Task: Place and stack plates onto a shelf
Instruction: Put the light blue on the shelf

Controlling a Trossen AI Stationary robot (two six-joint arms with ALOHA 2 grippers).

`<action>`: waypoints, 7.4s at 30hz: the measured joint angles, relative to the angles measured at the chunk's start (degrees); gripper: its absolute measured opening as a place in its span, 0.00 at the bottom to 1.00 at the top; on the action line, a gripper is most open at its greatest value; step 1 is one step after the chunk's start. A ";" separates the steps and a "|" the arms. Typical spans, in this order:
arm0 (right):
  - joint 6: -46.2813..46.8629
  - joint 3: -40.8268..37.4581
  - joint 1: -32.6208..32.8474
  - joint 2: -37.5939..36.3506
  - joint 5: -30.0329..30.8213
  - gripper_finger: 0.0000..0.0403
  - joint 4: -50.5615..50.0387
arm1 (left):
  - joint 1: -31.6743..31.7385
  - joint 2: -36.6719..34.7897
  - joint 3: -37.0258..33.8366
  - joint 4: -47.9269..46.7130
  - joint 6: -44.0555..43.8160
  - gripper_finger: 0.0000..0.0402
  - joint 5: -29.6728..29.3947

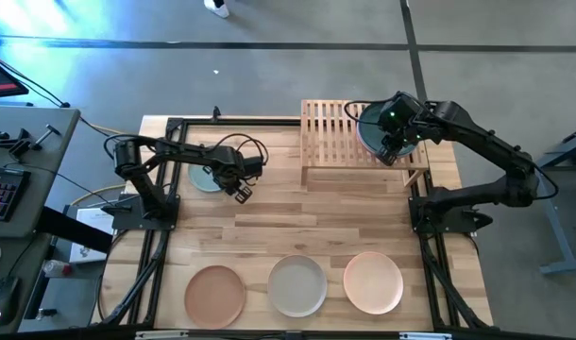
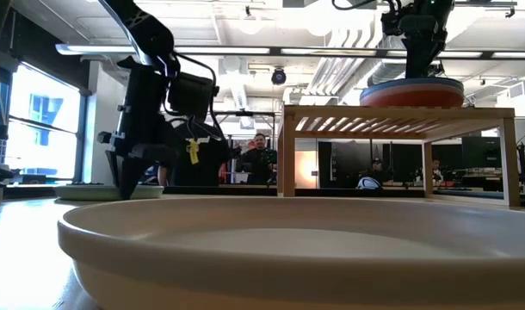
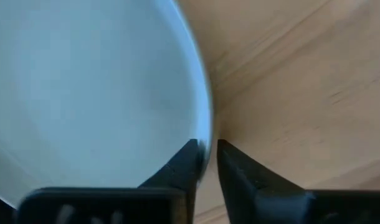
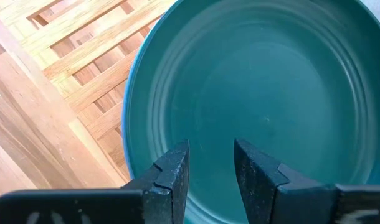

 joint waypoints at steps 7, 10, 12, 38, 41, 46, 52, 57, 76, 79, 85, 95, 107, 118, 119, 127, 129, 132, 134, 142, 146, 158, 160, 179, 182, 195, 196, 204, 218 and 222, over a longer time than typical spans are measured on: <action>0.00 0.02 0.00 0.00 0.02 0.26 0.00 | -0.09 -0.02 0.02 -0.25 3.36 0.02 0.63; 0.01 0.02 0.00 0.00 0.01 0.26 0.00 | -0.47 -0.04 0.07 -0.52 5.32 0.01 1.50; 0.09 0.02 0.00 0.00 0.00 0.26 0.00 | -1.00 -0.04 0.09 -0.75 6.78 0.01 1.73; 9.71 3.64 0.34 0.17 -2.93 0.26 6.40 | -3.27 -0.07 27.57 -22.53 40.02 0.00 -15.27; 10.61 7.88 0.89 0.22 -2.16 0.26 9.35 | -3.22 -0.07 30.97 -22.54 46.21 0.00 -16.53; 10.23 14.95 1.14 0.22 -0.90 0.26 15.77 | -3.26 -0.07 36.15 -21.29 56.32 0.00 -21.07; 10.59 20.66 1.14 0.17 1.92 0.26 17.46 | -3.23 -0.09 40.16 -16.01 71.01 0.00 -21.44; 13.13 21.42 1.14 0.22 2.49 0.26 17.13 | -3.23 -0.09 40.33 -8.70 84.10 0.00 -21.41; 19.40 21.35 1.16 7.86 1.67 0.26 12.17 | -2.06 -0.07 40.37 10.89 110.61 0.01 -12.52; 19.73 21.35 1.14 8.92 1.90 0.26 14.31 | -1.60 -0.07 40.37 10.89 110.57 0.01 -11.56; 23.06 21.35 1.14 11.21 0.33 0.26 16.11 | -1.63 -0.07 40.37 9.98 109.77 0.01 -11.27; 29.59 21.31 3.85 13.44 -0.83 0.26 16.09 | -3.60 -0.07 40.37 6.03 108.41 0.01 -10.14; 33.55 21.31 8.30 15.34 1.60 0.26 14.48 | -6.89 -0.07 40.37 5.91 108.18 0.01 -10.50; 34.71 21.31 8.61 15.65 1.14 0.26 13.49 | -7.63 -0.07 40.37 7.34 108.22 0.01 -12.09; 34.71 21.31 8.61 15.65 0.81 0.26 13.49 | -7.63 -0.07 40.37 7.83 108.24 0.01 -12.11; 34.53 21.31 8.61 15.65 0.07 0.20 13.49 | -7.63 -0.04 40.37 9.42 109.14 0.01 -12.11; 34.27 21.31 8.61 15.65 0.25 0.14 13.46 | -7.63 -0.04 40.37 9.38 109.12 0.01 -12.11; 34.25 21.31 8.57 15.65 0.56 0.04 13.43 | -7.62 -0.04 40.37 9.63 109.12 0.01 -11.95; 34.58 21.31 8.55 15.65 0.57 0.02 13.32 | -7.65 -0.04 40.37 9.78 109.11 0.01 -11.71; 36.96 21.31 8.55 15.63 1.30 0.01 11.92 | -7.63 -0.04 40.37 10.57 109.16 0.01 -11.65; 37.69 21.31 8.52 15.63 1.54 0.00 10.86 | -7.63 -0.04 40.37 10.85 109.14 0.01 -11.63; 38.82 21.31 8.55 15.63 1.81 0.00 10.43 | -7.41 -0.04 40.37 10.76 101.98 0.12 -12.02; 38.82 21.31 8.55 15.63 1.68 0.00 10.43 | -7.41 -0.04 40.37 10.62 101.07 0.16 -12.11; 33.44 21.31 1.45 15.56 2.82 0.00 8.67 | -7.72 -0.09 40.39 13.66 81.06 0.25 -23.09; 30.31 21.31 -0.67 15.55 1.26 0.00 9.19 | -7.72 -0.09 40.39 13.62 79.87 0.25 -24.32; 11.41 21.31 -9.49 17.18 -8.72 0.00 15.46 | -7.74 -0.09 40.39 13.40 72.17 0.25 -24.59; 10.11 21.32 -9.92 17.81 -9.44 0.00 15.34 | -7.74 -0.09 40.39 13.43 71.66 0.25 -24.61; 3.04 21.31 -11.08 21.49 -15.21 0.00 18.12 | -7.72 -0.09 40.39 13.07 68.13 0.25 -24.57; -5.51 21.31 -12.15 26.98 -21.07 0.00 18.09 | -7.72 -0.07 40.37 13.05 67.81 0.25 -24.50; -6.66 21.31 -12.66 27.91 -20.68 0.00 17.56 | -7.72 -0.07 40.37 13.05 66.66 0.25 -24.46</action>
